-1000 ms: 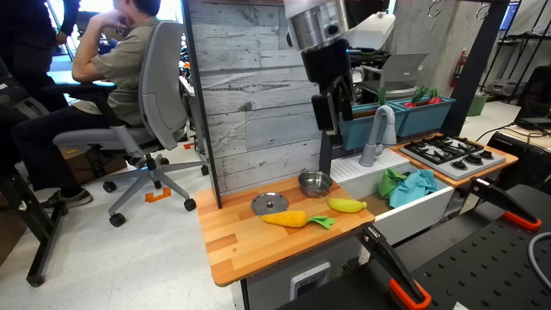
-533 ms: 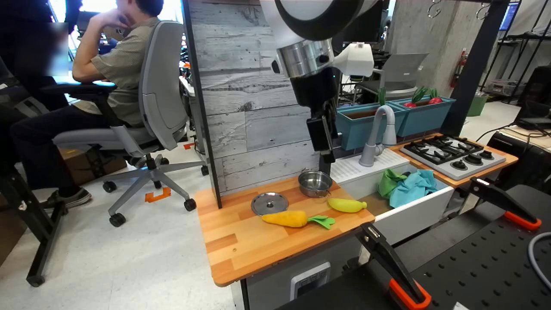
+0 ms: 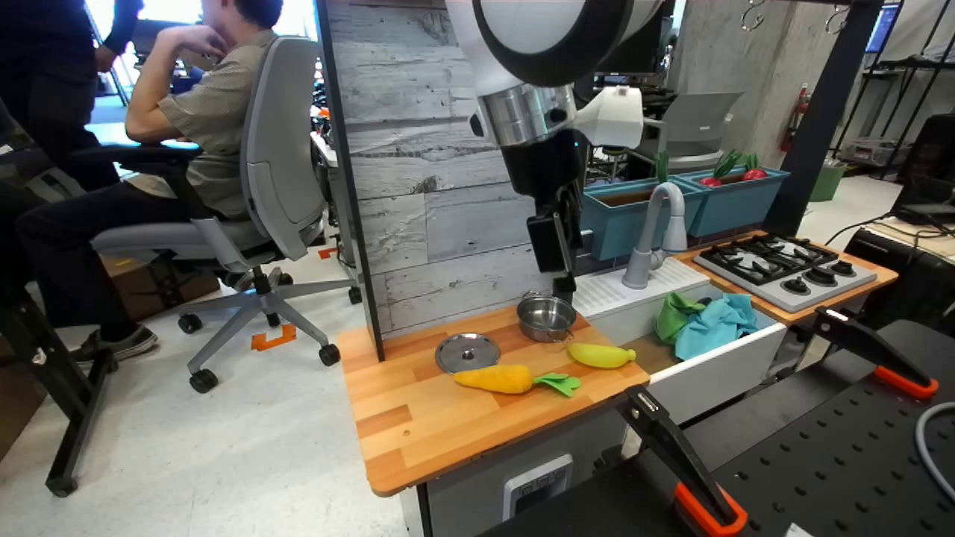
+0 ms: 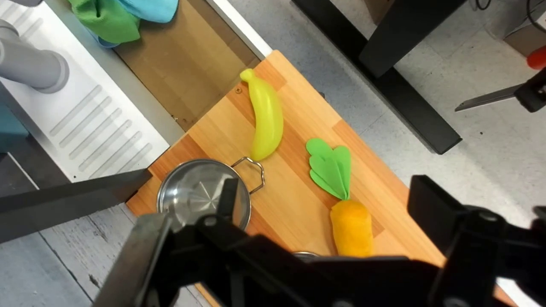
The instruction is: Put the carrot plushie in the pot, then move the tap nozzle to the right
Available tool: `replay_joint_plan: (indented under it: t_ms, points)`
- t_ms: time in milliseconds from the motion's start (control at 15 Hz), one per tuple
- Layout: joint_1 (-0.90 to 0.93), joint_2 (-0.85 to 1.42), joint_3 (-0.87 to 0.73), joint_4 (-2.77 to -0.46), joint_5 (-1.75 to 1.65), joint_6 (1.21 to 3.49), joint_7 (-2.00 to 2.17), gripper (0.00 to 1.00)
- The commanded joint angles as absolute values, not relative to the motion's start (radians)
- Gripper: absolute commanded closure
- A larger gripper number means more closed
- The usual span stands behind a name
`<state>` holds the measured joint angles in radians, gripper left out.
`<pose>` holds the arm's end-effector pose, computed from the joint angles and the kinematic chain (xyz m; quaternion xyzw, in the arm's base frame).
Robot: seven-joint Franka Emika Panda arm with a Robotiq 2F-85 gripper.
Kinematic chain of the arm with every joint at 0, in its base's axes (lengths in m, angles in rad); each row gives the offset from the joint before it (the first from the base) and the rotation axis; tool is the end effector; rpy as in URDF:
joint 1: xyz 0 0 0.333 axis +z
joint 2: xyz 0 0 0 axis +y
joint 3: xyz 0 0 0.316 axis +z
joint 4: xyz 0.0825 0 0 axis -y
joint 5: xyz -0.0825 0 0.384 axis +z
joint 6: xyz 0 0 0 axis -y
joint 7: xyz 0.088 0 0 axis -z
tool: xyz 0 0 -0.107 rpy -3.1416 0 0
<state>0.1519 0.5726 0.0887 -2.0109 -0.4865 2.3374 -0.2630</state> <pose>0.5601 0.1305 0.1485 0.8919 0.4184 -0.1161 0.1266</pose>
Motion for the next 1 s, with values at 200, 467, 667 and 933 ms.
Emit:
replay_joint_plan:
  t_ms: [200, 467, 667, 933]
  points:
    - [0.219, 0.706, 0.018, -1.984, -0.594, 2.618, -0.166, 0.00]
    - [0.266, 0.817, -0.026, -1.927, -0.640, 2.731, -0.135, 0.00]
    - [0.273, 0.885, -0.020, -1.890, -0.627, 2.767, -0.171, 0.00]
    - [0.277, 0.943, -0.012, -1.860, -0.613, 2.792, -0.201, 0.00]
